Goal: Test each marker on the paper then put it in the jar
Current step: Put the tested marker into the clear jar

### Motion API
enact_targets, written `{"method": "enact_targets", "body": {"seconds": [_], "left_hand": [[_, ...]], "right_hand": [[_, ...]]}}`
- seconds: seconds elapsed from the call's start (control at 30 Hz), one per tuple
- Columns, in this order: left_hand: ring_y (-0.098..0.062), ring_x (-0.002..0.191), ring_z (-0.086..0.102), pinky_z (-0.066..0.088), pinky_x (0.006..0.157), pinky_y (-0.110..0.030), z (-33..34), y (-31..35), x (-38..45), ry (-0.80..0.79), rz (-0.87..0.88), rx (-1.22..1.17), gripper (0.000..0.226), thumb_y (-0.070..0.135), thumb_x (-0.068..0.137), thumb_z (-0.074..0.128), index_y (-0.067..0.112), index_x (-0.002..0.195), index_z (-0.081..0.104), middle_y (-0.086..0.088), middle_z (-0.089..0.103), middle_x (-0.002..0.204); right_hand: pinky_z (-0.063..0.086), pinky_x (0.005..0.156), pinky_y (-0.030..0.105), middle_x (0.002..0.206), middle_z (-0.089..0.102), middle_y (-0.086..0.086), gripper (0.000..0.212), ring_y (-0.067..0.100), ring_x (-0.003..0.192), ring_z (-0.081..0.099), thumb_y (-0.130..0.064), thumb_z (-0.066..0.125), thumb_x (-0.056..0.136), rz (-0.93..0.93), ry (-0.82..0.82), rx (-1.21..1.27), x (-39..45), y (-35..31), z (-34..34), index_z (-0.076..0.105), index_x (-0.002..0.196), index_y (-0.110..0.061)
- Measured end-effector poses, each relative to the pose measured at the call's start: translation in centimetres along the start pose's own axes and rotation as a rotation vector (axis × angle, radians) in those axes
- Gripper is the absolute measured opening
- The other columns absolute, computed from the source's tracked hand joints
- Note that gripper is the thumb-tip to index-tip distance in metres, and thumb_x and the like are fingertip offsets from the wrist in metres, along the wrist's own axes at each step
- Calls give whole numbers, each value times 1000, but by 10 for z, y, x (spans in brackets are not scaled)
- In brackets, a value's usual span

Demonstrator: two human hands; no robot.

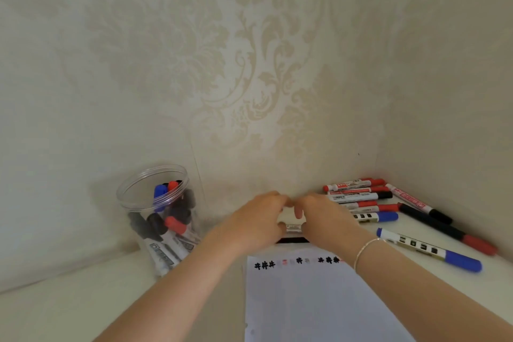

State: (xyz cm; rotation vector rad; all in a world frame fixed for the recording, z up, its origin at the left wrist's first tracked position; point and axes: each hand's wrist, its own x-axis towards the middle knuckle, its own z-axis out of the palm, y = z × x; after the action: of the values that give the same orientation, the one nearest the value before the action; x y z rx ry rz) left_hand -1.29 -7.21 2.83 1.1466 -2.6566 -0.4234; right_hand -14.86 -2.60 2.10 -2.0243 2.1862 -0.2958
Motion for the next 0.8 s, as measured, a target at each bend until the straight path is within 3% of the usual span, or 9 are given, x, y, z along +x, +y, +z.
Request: {"method": "enact_targets", "body": {"seconds": [0.2, 0.3, 0.47, 0.57, 0.63, 0.7, 0.8], "left_hand": [[-20, 118, 49, 35, 82, -22, 34, -10, 1, -40, -23, 165, 44, 14, 94, 44, 16, 138, 47, -3, 50, 129], [-22, 117, 48, 39, 88, -28, 38, -17, 5, -27, -36, 187, 42, 12, 94, 43, 13, 136, 49, -6, 51, 126], [-24, 108, 53, 41, 87, -31, 39, -29, 14, 26, -64, 166, 25, 16, 89, 52, 18, 111, 64, -5, 58, 113], [-23, 102, 55, 44, 84, -33, 39, -33, 16, 36, -68, 129, 16, 16, 85, 55, 19, 100, 61, -2, 62, 108], [-25, 97, 57, 45, 79, -34, 40, -35, 14, 30, -55, 115, 17, 14, 83, 55, 18, 99, 56, -2, 62, 103], [-22, 98, 57, 45, 81, -31, 40, -37, 14, 100, -27, 26, 21, 13, 83, 58, 17, 103, 53, 0, 60, 105], [-9, 102, 53, 38, 78, -10, 33, -37, 13, 333, -48, -239, 37, 13, 84, 64, 19, 117, 49, 6, 54, 113]], "right_hand": [[49, 88, 35, 127, 49, 7, 40, 26, 113, 54, -4, 48, 89, 22, -77, -51, 5, 12, 25, 52, 126, -16], [48, 86, 36, 124, 45, 9, 35, 29, 111, 52, -5, 47, 90, 35, -81, -55, 9, 12, 32, 51, 124, -11], [48, 77, 36, 113, 43, 10, 21, 27, 92, 53, -2, 47, 87, 17, -85, -29, 14, 10, 29, 51, 106, -9], [42, 70, 31, 104, 49, 9, 17, 23, 84, 49, -1, 47, 86, 2, -86, 2, 17, 8, 25, 41, 95, -14], [45, 73, 33, 110, 54, 10, 19, 25, 89, 53, -2, 47, 86, -3, -84, -6, 18, 7, 25, 42, 99, -14], [47, 79, 36, 115, 53, 8, 27, 28, 99, 57, -3, 48, 87, -21, -57, -39, 17, 5, 25, 46, 112, -12], [48, 76, 35, 113, 51, 6, 30, 28, 97, 58, -5, 50, 86, -32, 72, -111, 17, 6, 16, 50, 115, -14]]}}
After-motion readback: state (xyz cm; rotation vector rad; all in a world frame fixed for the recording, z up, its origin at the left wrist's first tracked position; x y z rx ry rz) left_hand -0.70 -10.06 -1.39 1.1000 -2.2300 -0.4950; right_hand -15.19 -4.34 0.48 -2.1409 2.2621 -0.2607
